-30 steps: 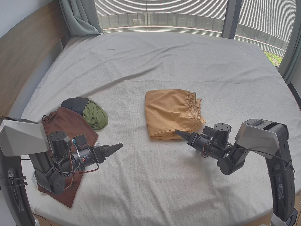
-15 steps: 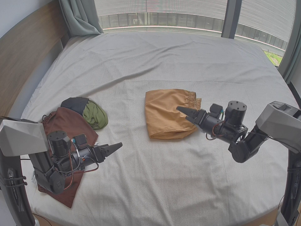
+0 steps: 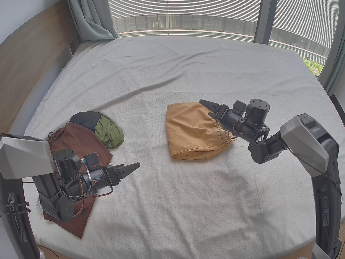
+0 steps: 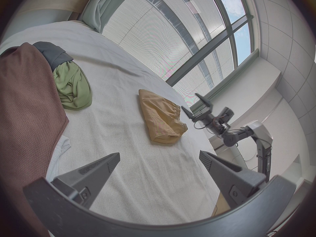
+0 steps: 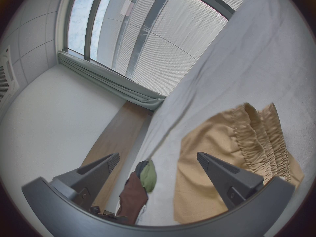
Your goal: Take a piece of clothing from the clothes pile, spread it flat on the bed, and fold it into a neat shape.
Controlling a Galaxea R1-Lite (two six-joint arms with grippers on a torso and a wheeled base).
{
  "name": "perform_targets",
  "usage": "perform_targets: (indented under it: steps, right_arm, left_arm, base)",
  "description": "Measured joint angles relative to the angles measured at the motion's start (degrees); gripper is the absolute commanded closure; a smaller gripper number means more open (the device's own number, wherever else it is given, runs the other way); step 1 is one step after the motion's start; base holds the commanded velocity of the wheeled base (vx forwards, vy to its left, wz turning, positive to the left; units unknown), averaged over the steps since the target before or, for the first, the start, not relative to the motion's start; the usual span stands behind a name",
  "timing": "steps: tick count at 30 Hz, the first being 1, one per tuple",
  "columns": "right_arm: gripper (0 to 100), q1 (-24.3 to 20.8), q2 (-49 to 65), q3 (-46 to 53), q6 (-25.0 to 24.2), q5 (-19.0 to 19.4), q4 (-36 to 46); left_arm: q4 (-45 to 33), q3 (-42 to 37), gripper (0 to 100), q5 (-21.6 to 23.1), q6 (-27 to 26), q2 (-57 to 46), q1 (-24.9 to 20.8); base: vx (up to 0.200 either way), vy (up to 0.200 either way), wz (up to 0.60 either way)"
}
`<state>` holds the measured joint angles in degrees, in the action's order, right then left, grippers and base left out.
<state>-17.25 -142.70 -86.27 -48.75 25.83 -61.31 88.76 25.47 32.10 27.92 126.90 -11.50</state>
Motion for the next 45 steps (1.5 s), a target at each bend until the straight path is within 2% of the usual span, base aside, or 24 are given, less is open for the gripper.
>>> perform_targets:
  steps: [10,19,22,25,30,34,39,45]
  right_arm:
    - [0,1.7,-8.8,-4.7,1.4,-1.1,1.3]
    - [0,1.8,-5.4,-1.5,1.7,-2.7,0.8]
    - [0,1.5,0.0,2.9,3.4,-3.0,0.6]
    - [0,1.4,6.3,9.3,7.1,-3.2,0.1]
    - [0,1.8,17.8,22.9,18.0,-3.9,-1.2]
    - [0,3.1,28.0,33.9,25.6,-4.3,-2.4]
    - [0,4.6,41.5,45.4,30.0,-4.4,-3.0]
    - [0,6.9,58.4,58.2,33.0,-4.4,-2.6]
  left_arm:
    - [0.0,0.1,0,0.0,0.0,-0.3,0.0]
    - [0.0,-0.3,0,0.1,0.0,-2.1,-0.3]
    - [0.0,-0.9,0,0.1,0.0,-3.9,-0.9]
    - [0.0,-1.5,0,0.4,0.0,-6.6,-1.9]
    - [0.0,-3.3,0,1.1,-0.1,-13.5,-5.1]
    - [-0.1,-5.9,0,0.9,-0.4,-20.6,-10.1]
    - [-0.3,-9.5,0,-1.3,-2.4,-28.9,-16.4]
    - [-1.3,-14.8,0,-4.2,-6.6,-37.5,-21.4]
  base:
    - [0.0,0.0,0.0]
    - [0.0,0.0,0.0]
    - [0.0,0.0,0.0]
    - [0.0,0.0,0.0]
    - [0.0,0.0,0.0]
    - [0.0,0.0,0.0]
    - [0.0,0.0,0.0]
    - [0.0,0.0,0.0]
